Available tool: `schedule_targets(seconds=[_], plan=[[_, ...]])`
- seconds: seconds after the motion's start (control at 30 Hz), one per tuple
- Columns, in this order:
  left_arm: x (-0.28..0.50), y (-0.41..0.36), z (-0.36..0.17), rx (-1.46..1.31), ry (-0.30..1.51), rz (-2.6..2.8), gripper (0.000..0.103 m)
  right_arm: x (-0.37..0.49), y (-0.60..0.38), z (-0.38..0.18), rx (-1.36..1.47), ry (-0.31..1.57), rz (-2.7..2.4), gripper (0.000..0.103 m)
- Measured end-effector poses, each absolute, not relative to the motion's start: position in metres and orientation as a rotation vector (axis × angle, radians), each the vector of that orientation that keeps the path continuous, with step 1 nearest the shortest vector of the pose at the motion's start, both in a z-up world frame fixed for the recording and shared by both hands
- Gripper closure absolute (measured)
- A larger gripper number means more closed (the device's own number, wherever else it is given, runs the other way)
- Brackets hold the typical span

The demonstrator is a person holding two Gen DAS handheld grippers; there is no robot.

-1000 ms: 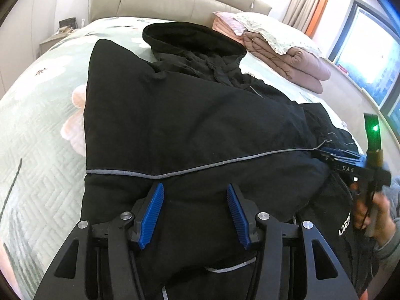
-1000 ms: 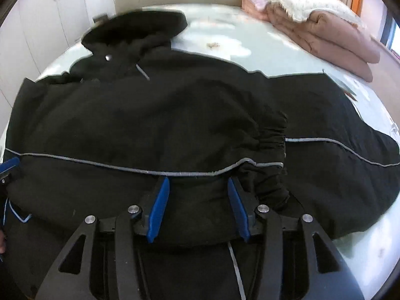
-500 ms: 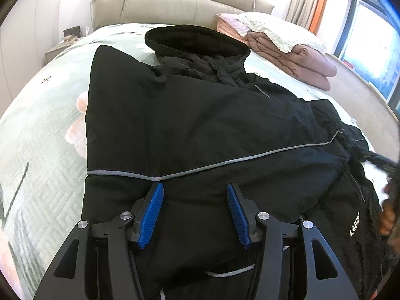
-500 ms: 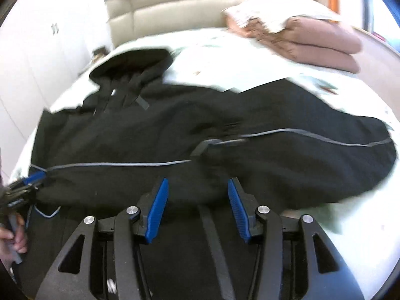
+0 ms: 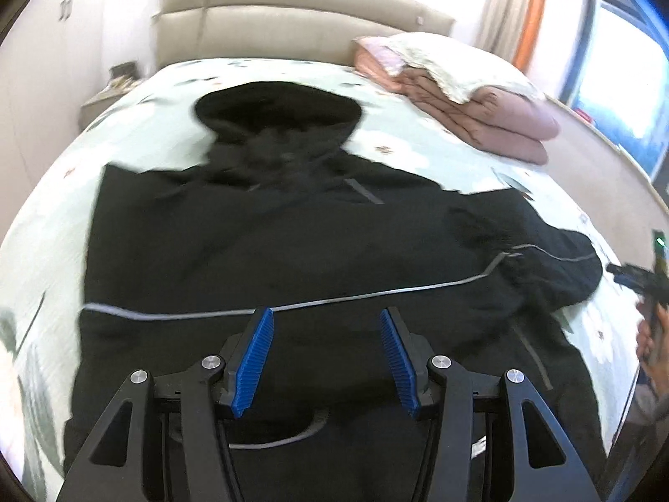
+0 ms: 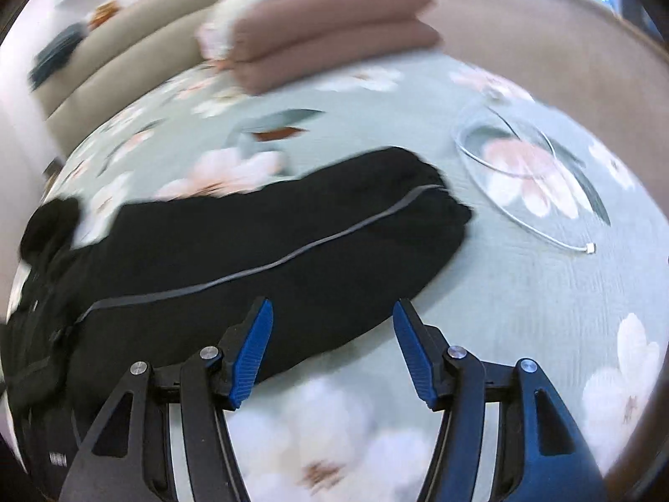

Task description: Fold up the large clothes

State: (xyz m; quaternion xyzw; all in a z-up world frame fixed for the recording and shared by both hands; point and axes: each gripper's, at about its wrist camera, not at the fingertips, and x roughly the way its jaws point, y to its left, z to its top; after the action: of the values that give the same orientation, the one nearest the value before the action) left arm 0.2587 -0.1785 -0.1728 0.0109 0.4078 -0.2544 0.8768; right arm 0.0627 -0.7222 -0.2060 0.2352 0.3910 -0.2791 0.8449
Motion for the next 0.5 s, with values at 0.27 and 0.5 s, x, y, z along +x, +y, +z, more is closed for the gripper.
schedule_targets(seconds=[0.27,0.5], plan=[[0.263,-0.225,-0.179,0.039,0.889,-0.575,0.048,0.067,-0.810,-0.252,0.728,0.814,-0.607,0.034],[0.268,-0.249,-0.196,0.051,0.925,-0.583,0.048,0.084,-0.830,-0.257,0.795,0.748,-0.560,0.067]])
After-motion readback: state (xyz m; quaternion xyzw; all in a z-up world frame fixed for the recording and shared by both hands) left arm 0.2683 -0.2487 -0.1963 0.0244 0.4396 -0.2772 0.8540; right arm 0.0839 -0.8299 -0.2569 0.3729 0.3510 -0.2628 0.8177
